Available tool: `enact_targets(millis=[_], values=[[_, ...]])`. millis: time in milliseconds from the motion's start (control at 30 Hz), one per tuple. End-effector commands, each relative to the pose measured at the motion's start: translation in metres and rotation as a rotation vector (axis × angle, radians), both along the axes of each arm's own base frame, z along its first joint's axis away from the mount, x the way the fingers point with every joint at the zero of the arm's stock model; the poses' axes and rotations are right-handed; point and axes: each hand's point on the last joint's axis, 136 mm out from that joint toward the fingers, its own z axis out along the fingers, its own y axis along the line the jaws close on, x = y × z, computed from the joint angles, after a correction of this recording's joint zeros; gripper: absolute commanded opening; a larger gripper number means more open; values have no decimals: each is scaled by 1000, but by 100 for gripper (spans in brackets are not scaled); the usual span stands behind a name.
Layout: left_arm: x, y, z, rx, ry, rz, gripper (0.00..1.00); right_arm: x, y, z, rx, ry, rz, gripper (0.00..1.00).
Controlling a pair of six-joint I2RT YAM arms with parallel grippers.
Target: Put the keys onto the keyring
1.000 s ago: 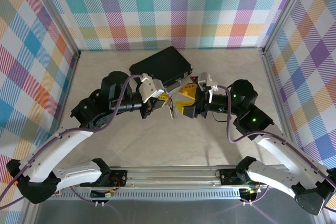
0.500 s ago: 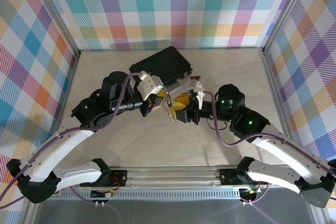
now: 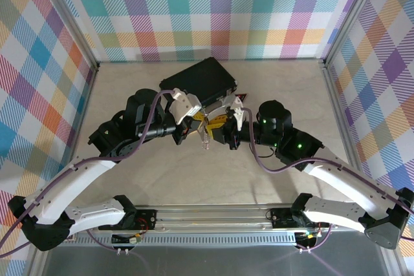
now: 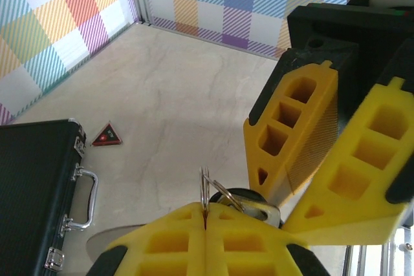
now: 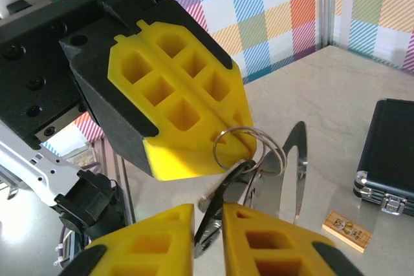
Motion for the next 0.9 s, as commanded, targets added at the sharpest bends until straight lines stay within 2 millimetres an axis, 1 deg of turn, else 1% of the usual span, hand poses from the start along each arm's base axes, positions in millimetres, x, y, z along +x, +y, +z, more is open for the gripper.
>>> enact_targets(millis=[0,67,133,200,233,367,467,533,667,700,767,800,833,867], values=[[-9,0,11,-40,-13,-27,0,-2,3,23,51,-37,9,13],[-10,0,8,-33,-10,-26,0,-4,5,24,50,-35,18,14],[-10,1,9,-34,-13,-28,0,-5,5,23,45,-33,23,19],[-11,1,9,-36,-12,-30,0,-4,7,21,41,-28,18,27],[-11,0,7,-35,-9,-31,0,-3,7,21,40,-27,18,29],[-12,1,8,-33,-11,-32,0,-4,9,23,47,-28,20,31],[-12,1,7,-31,-8,-33,0,-1,10,23,48,-32,5,29],[-13,1,7,-30,-9,-36,0,0,10,23,48,-32,1,24],[-15,3,6,-30,-8,-36,0,2,13,23,37,-25,0,11],[-15,3,5,-28,-6,-35,0,2,13,24,36,-25,-3,10],[-15,4,5,-25,-6,-38,0,2,13,25,38,-26,-5,10],[-16,4,5,-25,-7,-39,0,2,13,25,39,-27,-4,12],[-16,5,5,-23,-10,-39,0,1,14,26,41,-29,-1,15],[-16,5,4,-20,-10,-39,0,0,14,26,41,-30,2,20]])
